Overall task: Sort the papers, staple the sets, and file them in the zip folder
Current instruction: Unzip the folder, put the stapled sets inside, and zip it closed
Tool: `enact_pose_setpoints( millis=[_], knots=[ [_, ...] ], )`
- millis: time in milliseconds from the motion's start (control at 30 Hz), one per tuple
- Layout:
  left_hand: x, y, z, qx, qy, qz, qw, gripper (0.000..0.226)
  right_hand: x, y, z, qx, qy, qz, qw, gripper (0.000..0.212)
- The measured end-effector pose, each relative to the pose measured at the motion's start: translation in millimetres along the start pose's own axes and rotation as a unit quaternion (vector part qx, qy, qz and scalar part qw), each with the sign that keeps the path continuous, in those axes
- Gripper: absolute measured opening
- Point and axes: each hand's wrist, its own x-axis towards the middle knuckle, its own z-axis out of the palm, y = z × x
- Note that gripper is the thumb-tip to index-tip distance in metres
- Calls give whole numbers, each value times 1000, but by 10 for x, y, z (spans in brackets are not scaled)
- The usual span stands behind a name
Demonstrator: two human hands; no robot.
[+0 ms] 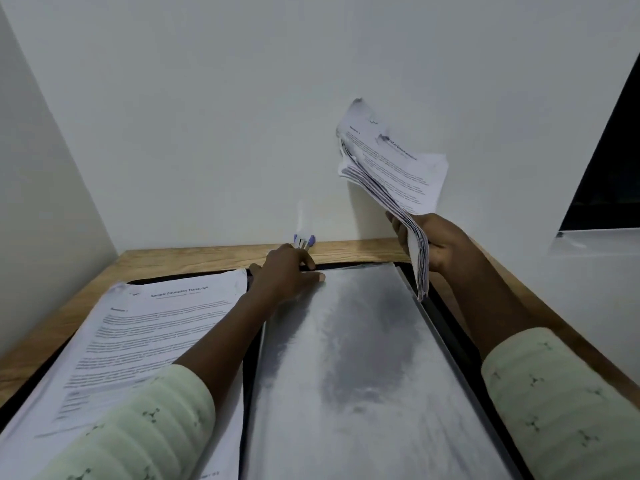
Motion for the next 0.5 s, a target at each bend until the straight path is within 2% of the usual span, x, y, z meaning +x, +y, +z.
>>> enact_pose_setpoints(
  millis=[133,200,367,500],
  knots=[
    [51,16,4,-66,15,25,997,17,-45,64,19,-28,19,-13,999,17],
    [65,32,-11,-84,-3,20,996,21,-71,63,35,-21,20,-6,1000,10],
    [89,41,18,-43,20,13,999,27,-109,48,6,-4,-2,-4,1000,15],
    [102,31,18,-89,24,38,995,28,-111,46,-24,1,-17,-6,1000,16]
  ],
)
